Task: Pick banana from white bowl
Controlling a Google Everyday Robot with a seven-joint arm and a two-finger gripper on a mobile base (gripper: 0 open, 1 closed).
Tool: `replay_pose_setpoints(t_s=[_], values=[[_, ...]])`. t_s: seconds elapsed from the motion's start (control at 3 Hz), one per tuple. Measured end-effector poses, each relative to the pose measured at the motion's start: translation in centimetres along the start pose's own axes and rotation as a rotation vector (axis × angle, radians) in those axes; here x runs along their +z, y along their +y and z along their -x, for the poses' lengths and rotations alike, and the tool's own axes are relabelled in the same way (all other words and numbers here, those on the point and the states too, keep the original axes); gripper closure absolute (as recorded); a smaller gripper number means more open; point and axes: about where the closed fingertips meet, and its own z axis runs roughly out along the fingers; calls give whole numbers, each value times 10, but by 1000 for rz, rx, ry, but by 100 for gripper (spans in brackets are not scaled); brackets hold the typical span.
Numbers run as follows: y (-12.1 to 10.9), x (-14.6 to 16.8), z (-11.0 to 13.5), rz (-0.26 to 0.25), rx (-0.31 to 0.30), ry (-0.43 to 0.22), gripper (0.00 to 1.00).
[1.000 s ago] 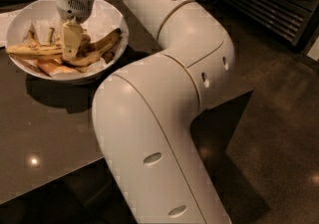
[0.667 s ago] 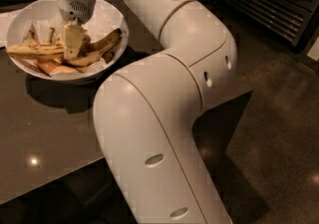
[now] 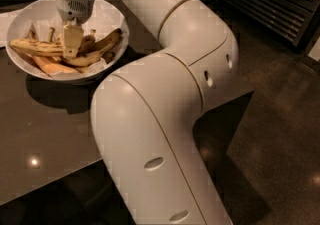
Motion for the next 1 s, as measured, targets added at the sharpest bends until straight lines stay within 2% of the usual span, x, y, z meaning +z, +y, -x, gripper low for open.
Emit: replay_pose_setpoints(t_s=[0.33,0.67,1.0], values=[[-6,1,4,-24,-4,-9,100],[-2,-19,13,-103,-13,-9,100],[14,-49,22,-191,-26,-29,100]])
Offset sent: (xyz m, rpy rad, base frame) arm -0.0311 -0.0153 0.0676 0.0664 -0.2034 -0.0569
